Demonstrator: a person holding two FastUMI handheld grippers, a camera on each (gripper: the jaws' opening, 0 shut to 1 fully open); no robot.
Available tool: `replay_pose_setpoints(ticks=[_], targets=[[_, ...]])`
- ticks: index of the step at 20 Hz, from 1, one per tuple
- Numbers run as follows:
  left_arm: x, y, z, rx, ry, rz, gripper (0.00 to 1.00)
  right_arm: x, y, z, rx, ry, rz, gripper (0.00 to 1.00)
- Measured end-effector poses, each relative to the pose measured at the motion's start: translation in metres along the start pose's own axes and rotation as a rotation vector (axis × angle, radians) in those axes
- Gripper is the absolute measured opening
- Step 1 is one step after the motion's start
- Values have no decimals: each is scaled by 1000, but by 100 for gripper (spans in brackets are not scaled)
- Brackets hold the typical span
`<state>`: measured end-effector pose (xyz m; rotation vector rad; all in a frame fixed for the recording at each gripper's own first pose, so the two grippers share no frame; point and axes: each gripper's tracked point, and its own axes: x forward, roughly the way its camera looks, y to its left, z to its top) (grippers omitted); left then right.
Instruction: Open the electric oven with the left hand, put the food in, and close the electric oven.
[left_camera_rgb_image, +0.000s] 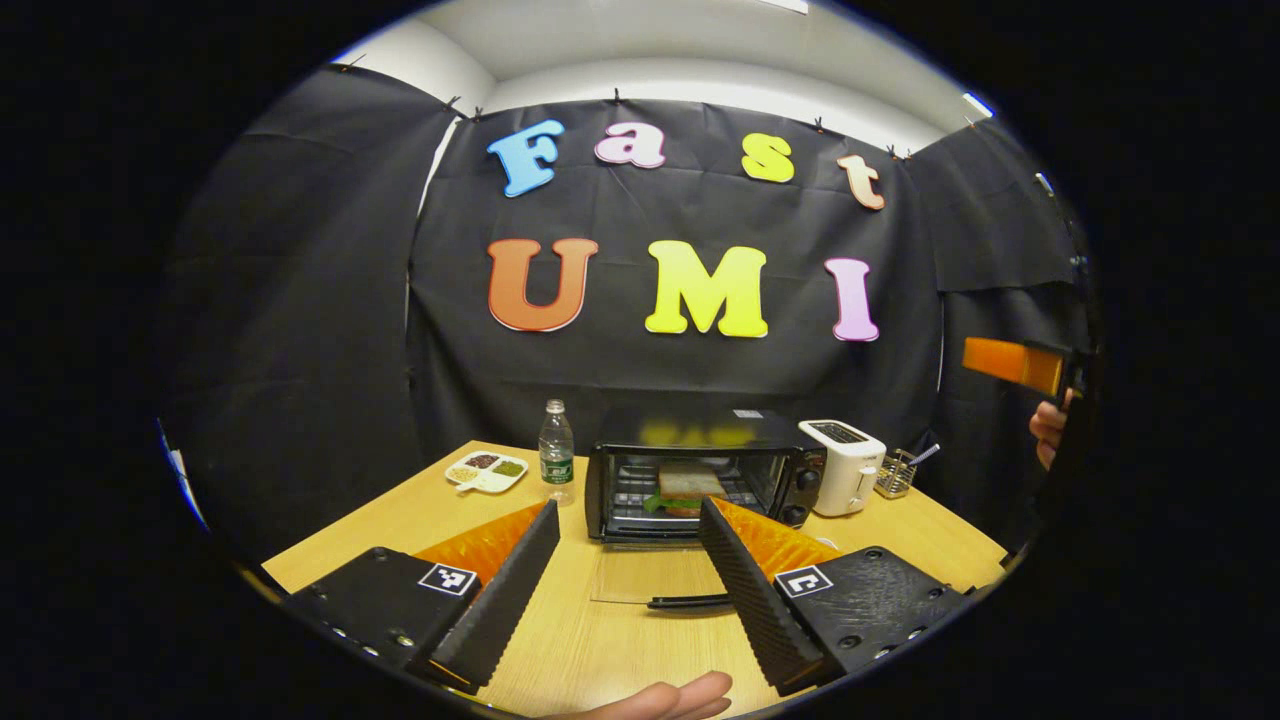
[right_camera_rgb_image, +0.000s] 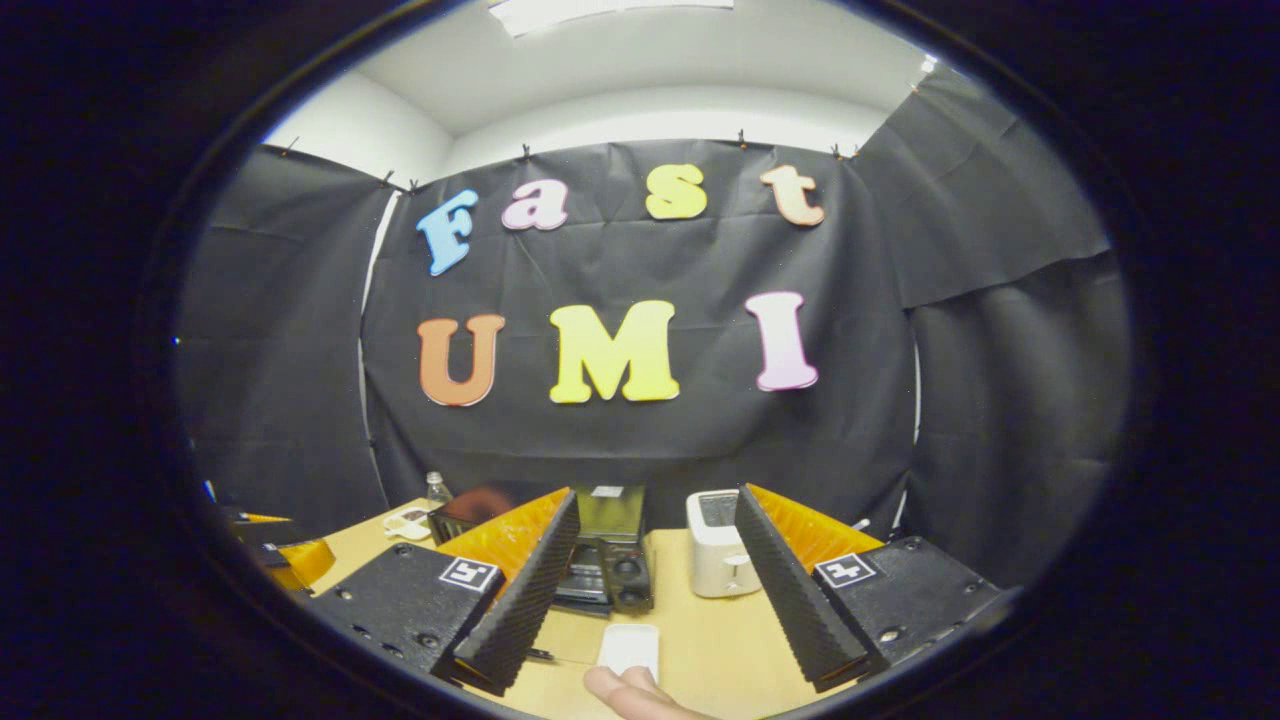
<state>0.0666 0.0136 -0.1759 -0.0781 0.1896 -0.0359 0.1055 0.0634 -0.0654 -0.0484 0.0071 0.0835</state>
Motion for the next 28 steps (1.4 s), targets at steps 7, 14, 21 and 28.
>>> replay_pose_setpoints(ticks=[7, 14, 21, 28], targets=[[42, -44, -63, 25, 153, -89, 93, -47, -85, 20, 10, -66, -124, 100], [71, -71, -156, 33, 346, -126, 93, -51, -126, 13, -3, -84, -197, 89], [80, -82, -211, 27, 498, -126, 93, -32, -120, -21, 0, -38, -130, 89], [94, -86, -226, 22, 557, -94, 93, -28, -122, -35, -17, -36, -116, 100]])
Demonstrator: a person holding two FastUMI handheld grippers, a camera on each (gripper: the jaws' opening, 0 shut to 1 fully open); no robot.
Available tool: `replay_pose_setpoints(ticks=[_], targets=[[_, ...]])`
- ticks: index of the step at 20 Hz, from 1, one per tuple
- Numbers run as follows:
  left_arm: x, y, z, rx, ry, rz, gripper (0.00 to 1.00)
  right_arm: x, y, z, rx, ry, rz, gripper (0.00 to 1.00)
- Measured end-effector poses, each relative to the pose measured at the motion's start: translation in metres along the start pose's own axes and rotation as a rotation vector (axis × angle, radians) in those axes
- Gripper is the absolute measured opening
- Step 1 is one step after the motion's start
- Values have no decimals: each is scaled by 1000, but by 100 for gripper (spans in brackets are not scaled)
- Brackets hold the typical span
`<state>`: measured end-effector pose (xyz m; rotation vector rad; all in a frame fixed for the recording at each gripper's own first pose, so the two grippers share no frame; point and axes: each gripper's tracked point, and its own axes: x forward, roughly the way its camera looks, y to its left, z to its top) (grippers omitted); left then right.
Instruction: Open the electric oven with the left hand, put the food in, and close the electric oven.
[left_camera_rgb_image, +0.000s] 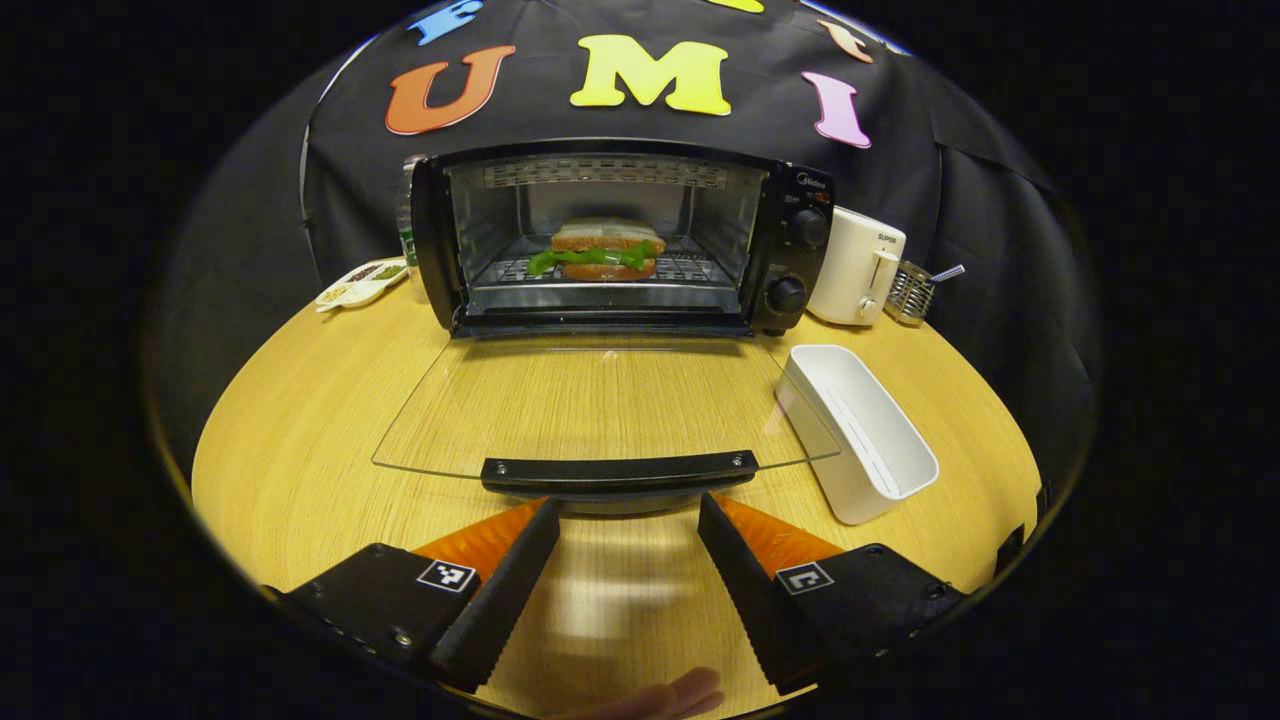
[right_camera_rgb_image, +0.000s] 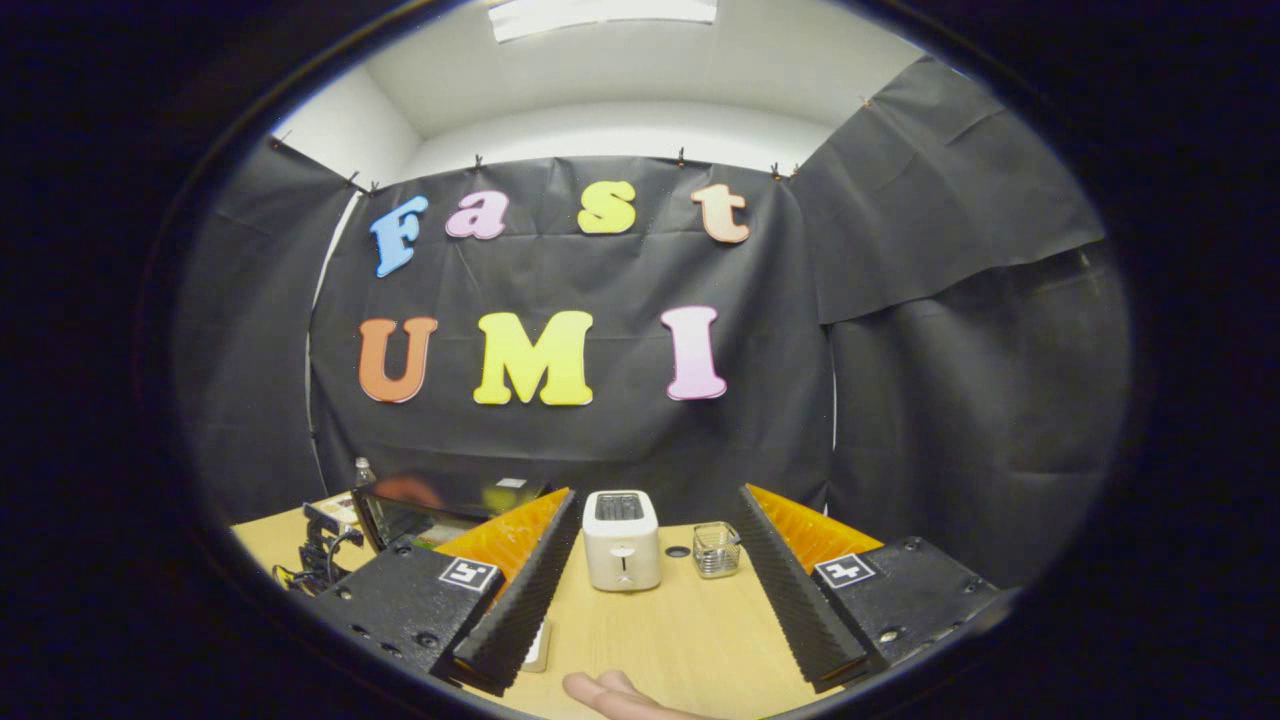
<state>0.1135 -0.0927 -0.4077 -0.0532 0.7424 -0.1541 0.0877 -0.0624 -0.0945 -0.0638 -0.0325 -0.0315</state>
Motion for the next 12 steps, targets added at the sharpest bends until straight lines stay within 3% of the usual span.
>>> replay_pose_setpoints(ticks=[7, 8, 12], targets=[[5, 2, 4, 20, 2, 47, 93, 3, -2, -10, -10, 3, 9, 100], [5, 2, 4, 24, 10, 59, 93, 4, -2, -11, -8, 4, 9, 89], [6, 2, 6, 29, 23, 78, 92, 8, -10, -22, 3, 33, -8, 89]])
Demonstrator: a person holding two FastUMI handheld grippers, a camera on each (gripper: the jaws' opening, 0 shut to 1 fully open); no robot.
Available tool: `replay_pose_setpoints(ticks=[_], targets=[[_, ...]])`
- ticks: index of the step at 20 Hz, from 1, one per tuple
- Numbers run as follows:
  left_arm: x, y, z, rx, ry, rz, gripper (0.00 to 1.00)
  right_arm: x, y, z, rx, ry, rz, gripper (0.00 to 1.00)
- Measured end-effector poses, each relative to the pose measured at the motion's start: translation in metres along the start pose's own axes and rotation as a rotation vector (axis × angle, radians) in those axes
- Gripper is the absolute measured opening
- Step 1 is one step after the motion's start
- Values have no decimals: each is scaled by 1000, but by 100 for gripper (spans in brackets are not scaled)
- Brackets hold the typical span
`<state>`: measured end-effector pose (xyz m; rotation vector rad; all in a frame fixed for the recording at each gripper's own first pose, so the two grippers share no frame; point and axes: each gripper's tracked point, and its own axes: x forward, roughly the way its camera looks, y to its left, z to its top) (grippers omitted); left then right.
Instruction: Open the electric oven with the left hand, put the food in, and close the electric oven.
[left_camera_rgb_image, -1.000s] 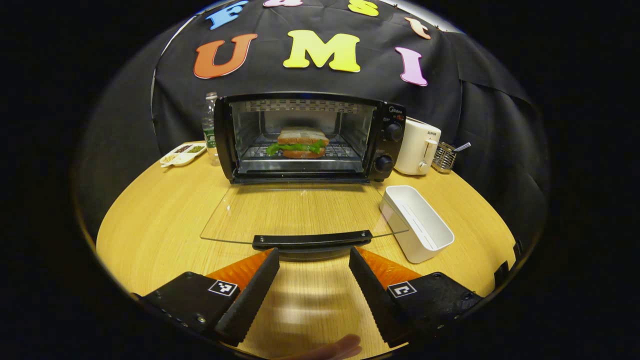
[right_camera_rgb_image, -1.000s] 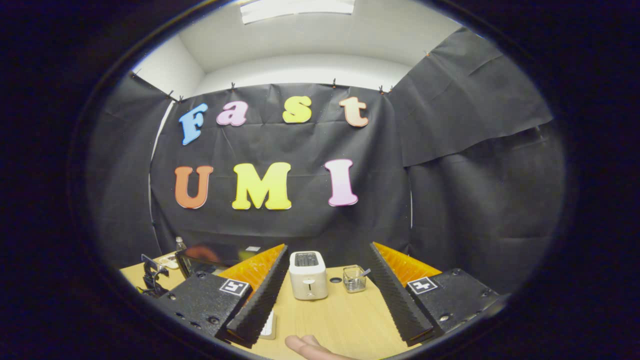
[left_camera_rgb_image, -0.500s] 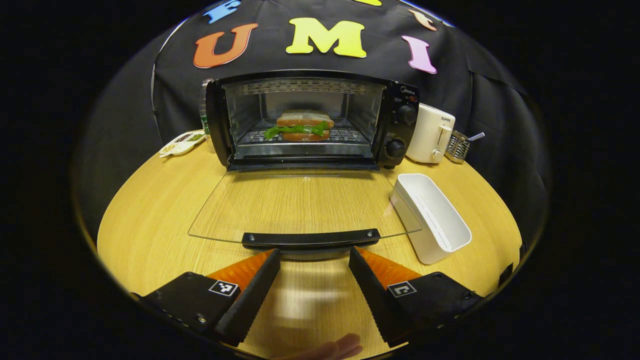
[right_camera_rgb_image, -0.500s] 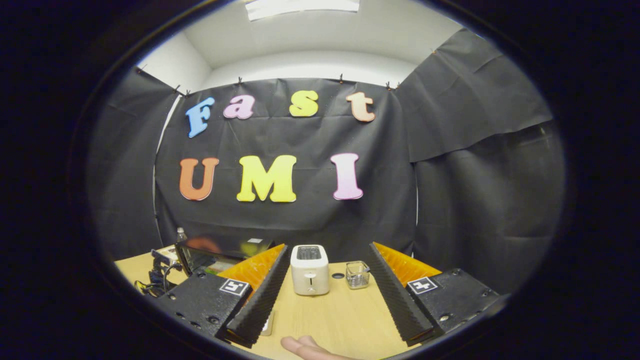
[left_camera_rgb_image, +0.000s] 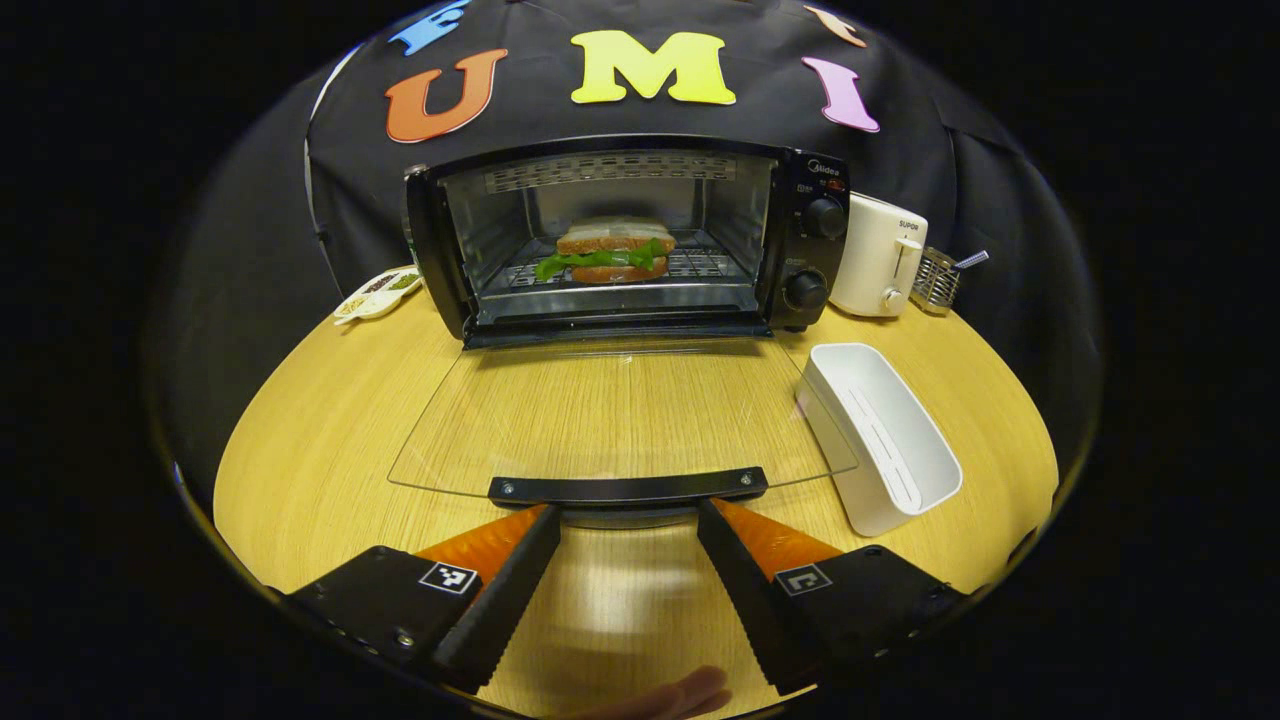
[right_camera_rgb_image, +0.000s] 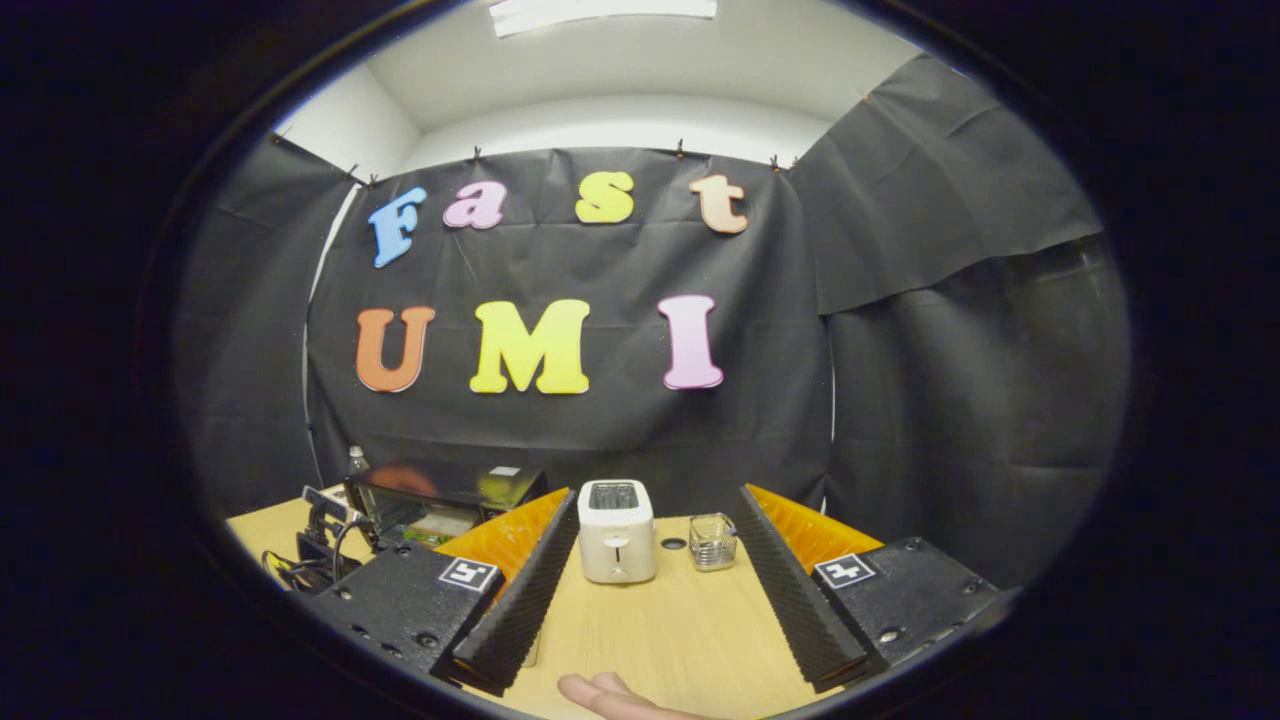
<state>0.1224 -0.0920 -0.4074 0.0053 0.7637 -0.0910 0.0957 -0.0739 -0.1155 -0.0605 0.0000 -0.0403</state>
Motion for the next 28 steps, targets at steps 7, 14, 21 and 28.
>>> replay_pose_setpoints(ticks=[7, 14, 21, 28], targets=[[-9, 1, 12, 10, -29, 0, 92, 5, -5, -3, 0, 3, -8, 100], [-29, 3, 56, 17, -156, 8, 92, 12, -8, -9, 0, 19, -14, 100], [-38, 5, 100, 61, -287, 26, 96, 8, -14, -9, -29, 14, -34, 89], [-31, 11, 143, 85, -372, 34, 97, 3, -27, -14, -40, 21, -60, 89]])
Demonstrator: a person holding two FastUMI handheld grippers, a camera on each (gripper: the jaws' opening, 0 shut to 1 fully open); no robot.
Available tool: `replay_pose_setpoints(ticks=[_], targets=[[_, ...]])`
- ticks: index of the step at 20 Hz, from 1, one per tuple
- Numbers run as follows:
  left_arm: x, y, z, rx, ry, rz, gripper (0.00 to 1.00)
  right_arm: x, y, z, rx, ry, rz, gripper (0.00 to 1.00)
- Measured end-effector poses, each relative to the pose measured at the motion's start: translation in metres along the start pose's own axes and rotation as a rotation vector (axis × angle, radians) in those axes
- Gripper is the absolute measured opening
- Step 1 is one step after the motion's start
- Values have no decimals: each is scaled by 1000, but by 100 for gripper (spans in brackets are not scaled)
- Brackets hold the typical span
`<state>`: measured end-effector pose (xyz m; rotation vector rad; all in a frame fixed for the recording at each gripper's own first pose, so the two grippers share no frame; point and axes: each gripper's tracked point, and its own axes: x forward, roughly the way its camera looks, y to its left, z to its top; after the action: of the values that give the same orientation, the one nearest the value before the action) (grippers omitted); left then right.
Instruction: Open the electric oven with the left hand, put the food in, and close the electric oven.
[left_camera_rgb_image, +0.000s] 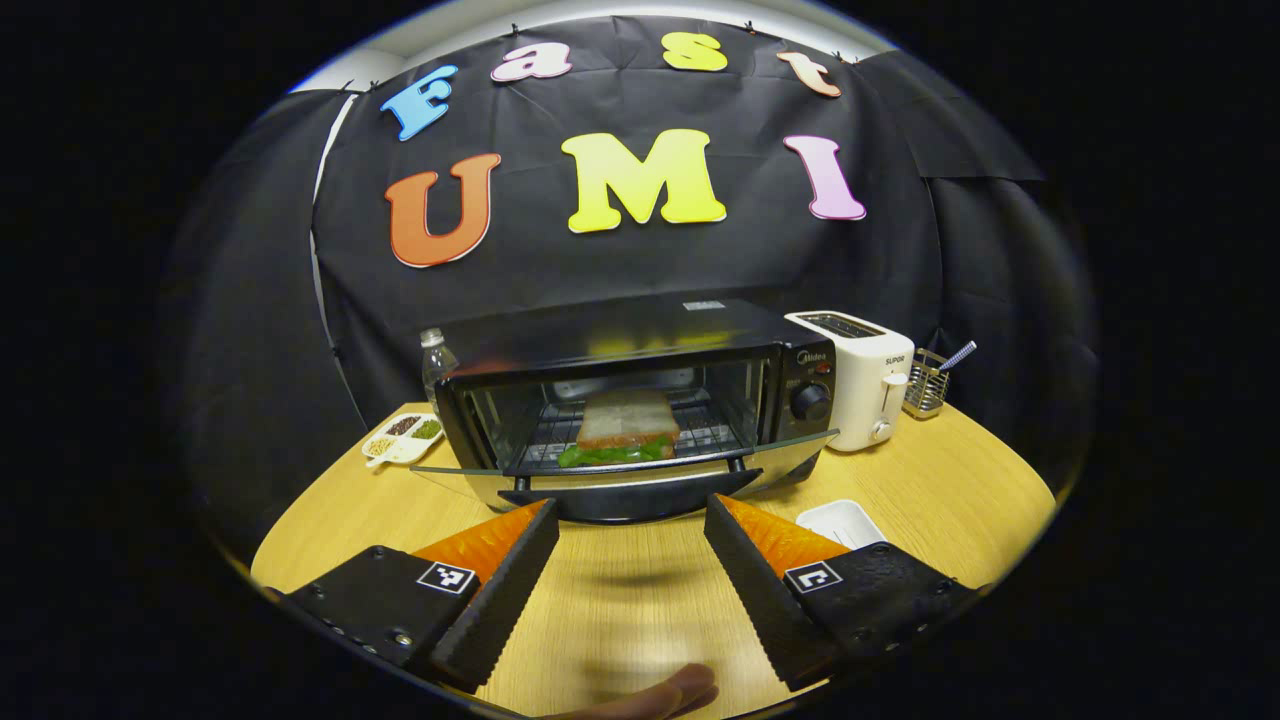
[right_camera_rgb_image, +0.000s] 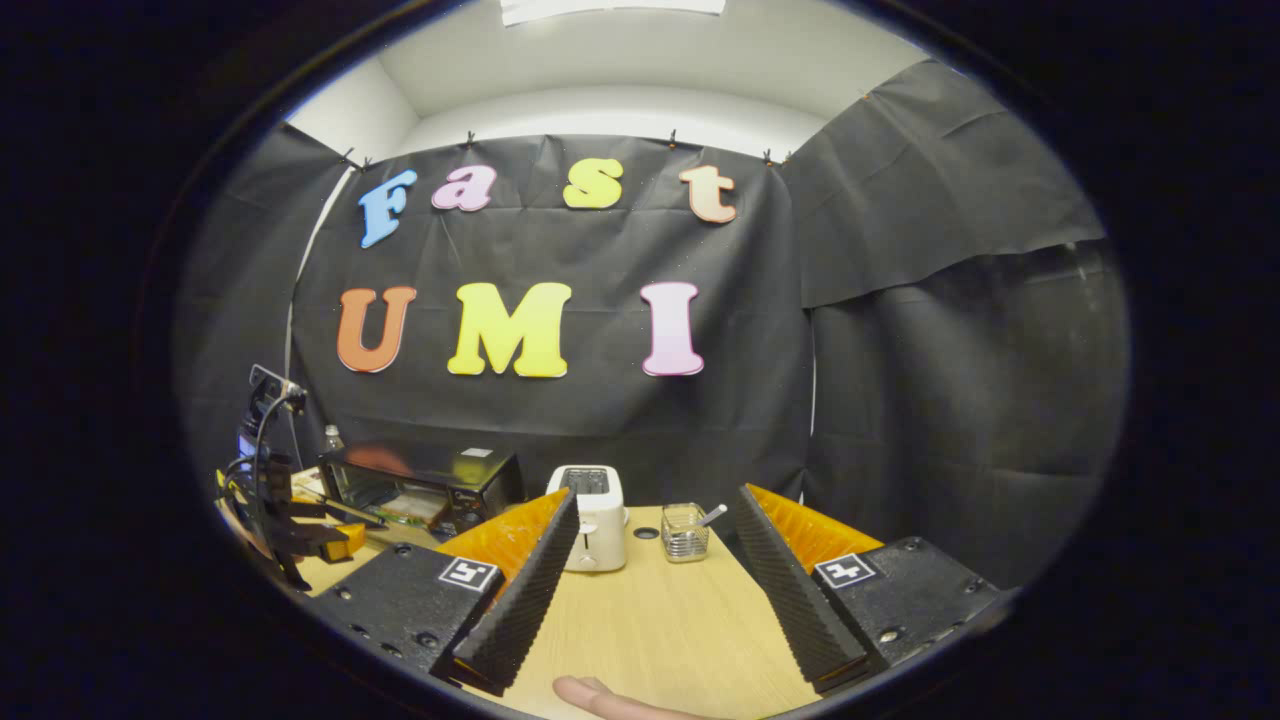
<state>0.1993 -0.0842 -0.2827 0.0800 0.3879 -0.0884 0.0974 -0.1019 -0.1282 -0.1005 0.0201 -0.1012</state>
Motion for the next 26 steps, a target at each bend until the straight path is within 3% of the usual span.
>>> replay_pose_setpoints(ticks=[2, 3, 4, 6, 7, 8, 9, 11, 12, 14, 15, 17, 18, 19, 20, 24, 25, 26], targets=[[10, 4, 17, -11, -24, 13, 96, -3, -4, 1, -17, -6, -12, 89], [14, 5, 25, -11, -37, 17, 96, -6, -6, 3, -32, -13, -19, 100], [17, 6, 33, -9, -51, 20, 96, -7, -10, 6, -45, -19, -31, 100], [21, 9, 48, 1, -80, 29, 96, -14, -13, 9, -58, -29, -47, 100], [18, 10, 52, 5, -84, 37, 96, -19, -13, 10, -59, -32, -46, 89], [12, 11, 57, 9, -92, 41, 96, -23, -12, 10, -58, -33, -45, 100], [5, 10, 62, 9, -107, 39, 96, -27, -11, 10, -58, -34, -43, 100], [-13, 4, 73, 1, -141, 23, 96, -32, -12, 12, -61, -38, -50, 100], [-25, 4, 76, 0, -152, 21, 96, -36, -13, 14, -62, -43, -57, 94], [-48, 7, 84, -15, -182, 25, 96, -46, -14, 18, -68, -57, -65, 100], [-61, 6, 86, -26, -195, 18, 96, -51, -13, 19, -70, -63, -64, 95], [-88, 8, 95, -43, -228, 13, 96, -63, -11, 23, -66, -77, -59, 100], [-101, 10, 99, -44, -242, 16, 96, -69, -10, 25, -62, -84, -55, 95], [-116, 13, 102, -48, -263, 24, 96, -75, -11, 27, -57, -93, -50, 100], [-129, 15, 107, -51, -281, 31, 96, -81, -10, 30, -53, -101, -48, 95], [-184, 20, 116, -43, -338, 57, 96, -102, -9, 37, -38, -129, -40, 95], [-199, 21, 119, -40, -359, 62, 96, -106, -8, 42, -31, -141, -36, 100], [-212, 21, 123, -41, -381, 64, 96, -111, -8, 46, -24, -151, -34, 95]])
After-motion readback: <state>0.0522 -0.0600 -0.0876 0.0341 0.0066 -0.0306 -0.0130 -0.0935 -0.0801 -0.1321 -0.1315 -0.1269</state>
